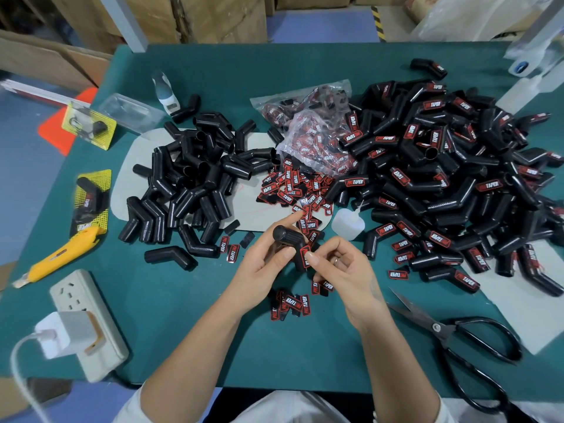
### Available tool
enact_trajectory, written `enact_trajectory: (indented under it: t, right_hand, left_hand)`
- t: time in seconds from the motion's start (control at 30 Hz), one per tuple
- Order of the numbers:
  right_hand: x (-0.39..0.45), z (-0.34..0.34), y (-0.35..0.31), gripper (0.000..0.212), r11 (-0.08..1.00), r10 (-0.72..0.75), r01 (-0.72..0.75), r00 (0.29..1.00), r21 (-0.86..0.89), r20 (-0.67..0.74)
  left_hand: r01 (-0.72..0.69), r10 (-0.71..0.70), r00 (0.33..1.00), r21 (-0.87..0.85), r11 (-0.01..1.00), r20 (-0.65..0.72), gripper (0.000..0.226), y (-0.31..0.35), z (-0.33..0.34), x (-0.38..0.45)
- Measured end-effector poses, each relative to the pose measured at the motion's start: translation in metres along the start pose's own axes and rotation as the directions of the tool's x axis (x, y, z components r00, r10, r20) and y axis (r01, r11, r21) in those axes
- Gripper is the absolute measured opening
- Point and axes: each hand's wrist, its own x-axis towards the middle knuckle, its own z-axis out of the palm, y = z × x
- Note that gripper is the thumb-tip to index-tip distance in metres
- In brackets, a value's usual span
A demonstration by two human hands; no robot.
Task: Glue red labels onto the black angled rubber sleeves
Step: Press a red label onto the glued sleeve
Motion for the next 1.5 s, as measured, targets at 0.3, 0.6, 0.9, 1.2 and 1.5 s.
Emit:
enact_trajectory:
  t: [0.3, 0.6, 0.9, 1.2, 1.5]
  right_hand:
    - [-0.002, 0.0, 0.006, 0.022, 0.996, -0.093, 0.093, 0.991, 0.001, -0.099]
    - [-0.002, 0.004, 0.006, 0.02, 0.989, -0.14, 0.142, 0.989, 0.039, -0.045]
    - [-0.001, 0.006, 0.009, 0.017, 0.963, -0.263, 0.269, 0.958, 0.034, -0.116]
    - [-0.001, 0.009, 0.013, 0.012, 0.96, -0.275, 0.279, 0.941, -0.007, -0.196]
    - [0.001, 0.011, 0.014, 0.019, 0.962, -0.27, 0.272, 0.94, -0.019, -0.207]
  left_hand:
    - [-0.081, 0.069, 0.987, -0.078, 0.994, -0.147, 0.029, -0.001, -0.003, -0.001]
    - [-0.174, 0.135, 0.968, -0.178, 0.968, -0.213, 0.022, 0.001, -0.003, -0.002]
    - [-0.2, 0.167, 0.972, -0.206, 0.958, -0.167, 0.035, 0.008, 0.005, -0.002]
    - [-0.198, 0.145, 0.965, -0.249, 0.948, -0.217, 0.038, 0.015, 0.016, -0.001]
    - [-0.19, 0.122, 0.952, -0.23, 0.955, -0.281, 0.03, 0.011, 0.019, 0.0]
